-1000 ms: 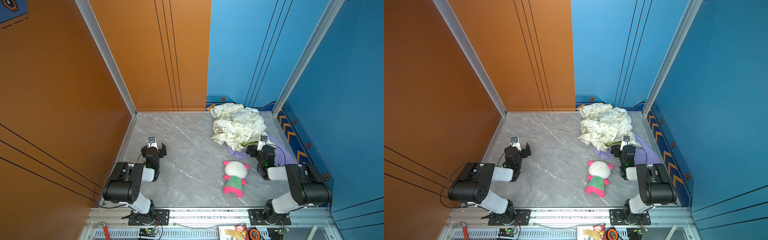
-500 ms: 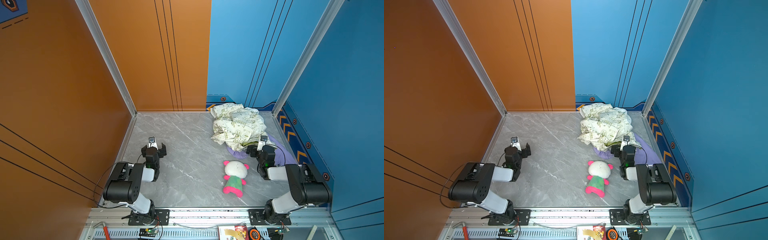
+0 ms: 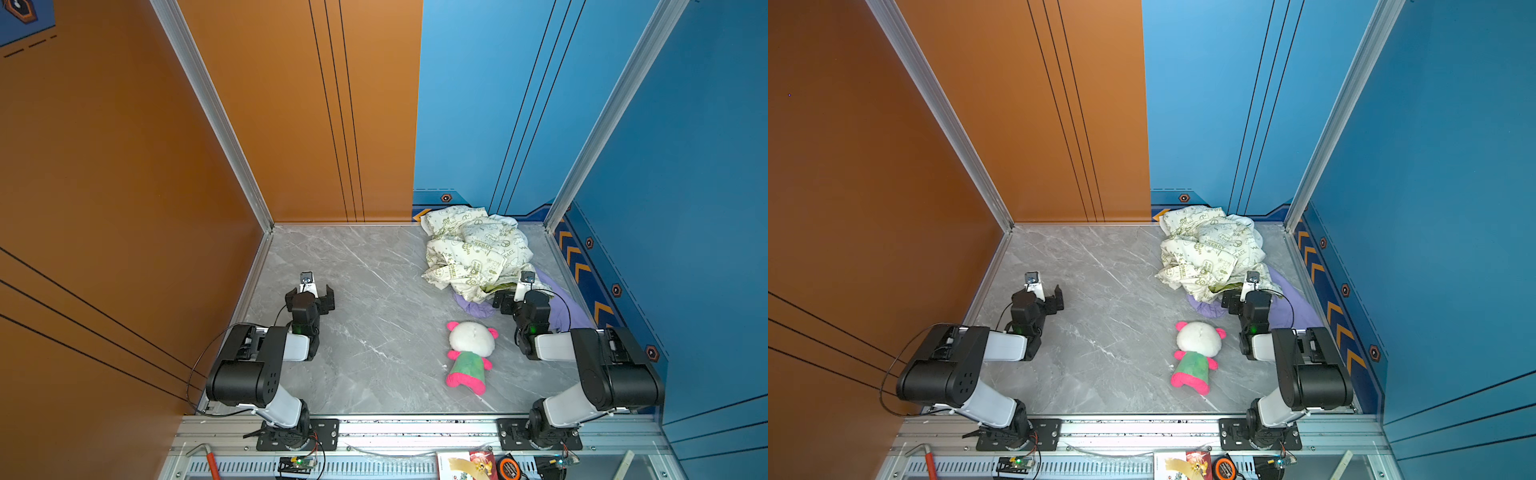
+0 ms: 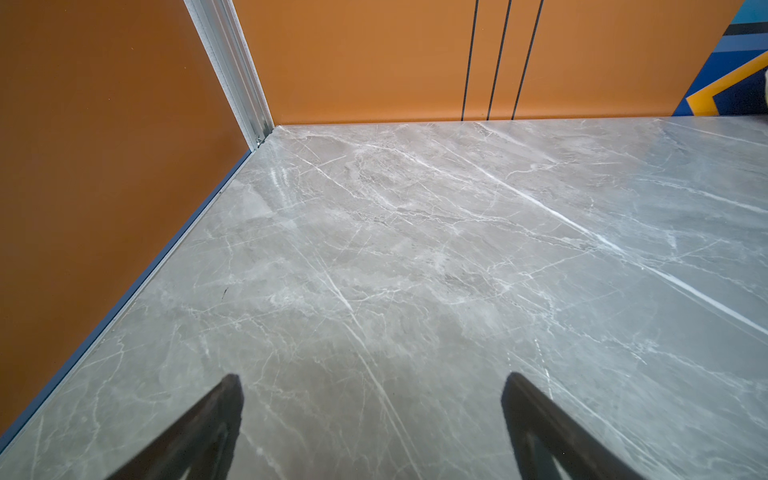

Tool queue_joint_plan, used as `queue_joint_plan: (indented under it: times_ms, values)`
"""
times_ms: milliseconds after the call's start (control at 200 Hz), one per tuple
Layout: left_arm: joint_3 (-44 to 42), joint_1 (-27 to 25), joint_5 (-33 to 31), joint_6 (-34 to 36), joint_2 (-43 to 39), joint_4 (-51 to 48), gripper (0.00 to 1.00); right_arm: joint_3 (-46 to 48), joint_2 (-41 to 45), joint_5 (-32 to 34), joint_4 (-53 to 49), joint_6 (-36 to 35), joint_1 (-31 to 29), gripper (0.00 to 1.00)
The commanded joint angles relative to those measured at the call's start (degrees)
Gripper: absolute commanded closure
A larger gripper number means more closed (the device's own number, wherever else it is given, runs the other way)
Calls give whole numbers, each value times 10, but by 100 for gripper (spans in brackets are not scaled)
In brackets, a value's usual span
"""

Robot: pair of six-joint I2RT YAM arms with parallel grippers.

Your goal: Pick out a specific cloth from the pile

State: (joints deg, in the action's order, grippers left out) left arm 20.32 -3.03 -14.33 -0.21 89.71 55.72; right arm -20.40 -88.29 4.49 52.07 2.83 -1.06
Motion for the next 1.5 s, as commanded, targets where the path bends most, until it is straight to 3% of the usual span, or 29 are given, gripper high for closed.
queue_joint_plan:
  times_ms: [0,365,475,596,731,856,1036,1221,1492]
  values:
    - [9,3,13,5,3,-9,2,-11,-4,-6,-3,6,4,0]
    - [8,14,32,0,-5,-13,2,-11,-4,-8,-2,8,4,0]
    - [27,15,28,-4,-63,-96,2,-7,16,15,-7,11,0,0]
    - [71,28,69,-2,-146,-230,2,-31,107,55,-139,26,-5,0]
    - [124,38,155,48,-225,-357,2,-60,192,50,-265,62,-3,0]
    - [119,40,213,81,-284,-394,2,-67,250,66,-327,106,0,0]
    - [109,19,231,101,-324,-394,2,-81,287,46,-405,176,40,0]
    - [104,1,207,93,-331,-379,2,-76,309,31,-455,256,121,0]
    - [102,2,185,96,-343,-378,2,-78,271,18,-468,367,202,5]
